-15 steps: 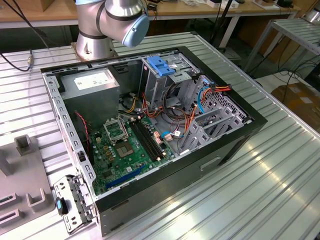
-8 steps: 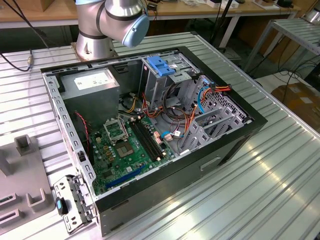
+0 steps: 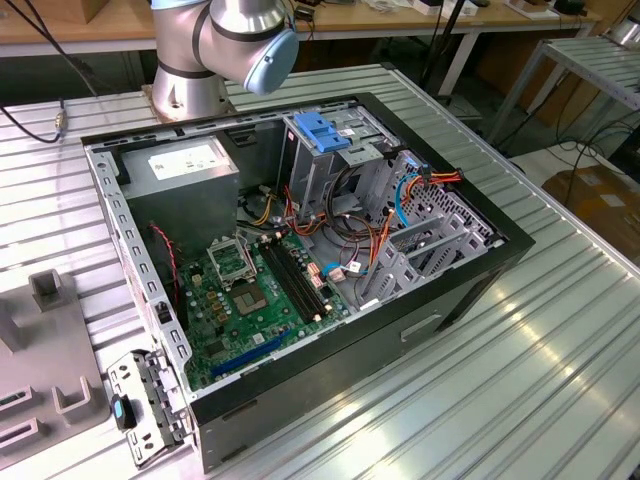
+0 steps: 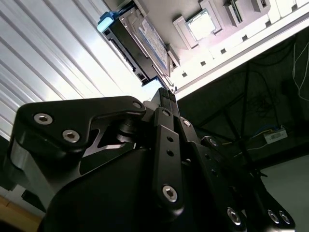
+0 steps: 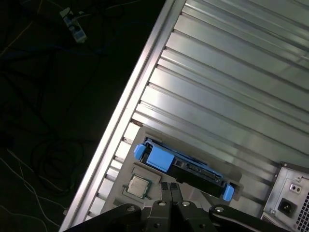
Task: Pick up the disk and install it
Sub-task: 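Pick up the disk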
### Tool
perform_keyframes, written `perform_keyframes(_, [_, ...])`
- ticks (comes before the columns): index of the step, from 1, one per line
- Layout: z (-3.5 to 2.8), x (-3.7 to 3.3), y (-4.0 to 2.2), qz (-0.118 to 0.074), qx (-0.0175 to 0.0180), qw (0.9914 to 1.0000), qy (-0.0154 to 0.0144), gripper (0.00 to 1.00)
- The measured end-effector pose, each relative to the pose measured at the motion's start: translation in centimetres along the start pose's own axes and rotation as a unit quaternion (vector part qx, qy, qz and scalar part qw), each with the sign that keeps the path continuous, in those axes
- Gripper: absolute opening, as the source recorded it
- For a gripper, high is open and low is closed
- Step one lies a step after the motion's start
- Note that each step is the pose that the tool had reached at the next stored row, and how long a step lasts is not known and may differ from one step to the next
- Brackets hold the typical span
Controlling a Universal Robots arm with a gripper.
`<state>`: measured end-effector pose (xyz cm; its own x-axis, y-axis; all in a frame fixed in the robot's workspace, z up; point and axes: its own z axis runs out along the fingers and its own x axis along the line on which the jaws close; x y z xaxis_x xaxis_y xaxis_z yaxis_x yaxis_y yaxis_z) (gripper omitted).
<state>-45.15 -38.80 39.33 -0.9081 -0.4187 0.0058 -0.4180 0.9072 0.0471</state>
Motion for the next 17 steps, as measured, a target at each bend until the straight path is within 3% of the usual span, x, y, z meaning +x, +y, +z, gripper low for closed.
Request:
perform_keyframes(9, [0.0,0.0,0.0,-0.022,0.0001,0.99975,0.001,0.11])
perform_keyframes(17, [0.0,0.0,0.0,-0.046,0.0003,0.99894,0.0021,0.11])
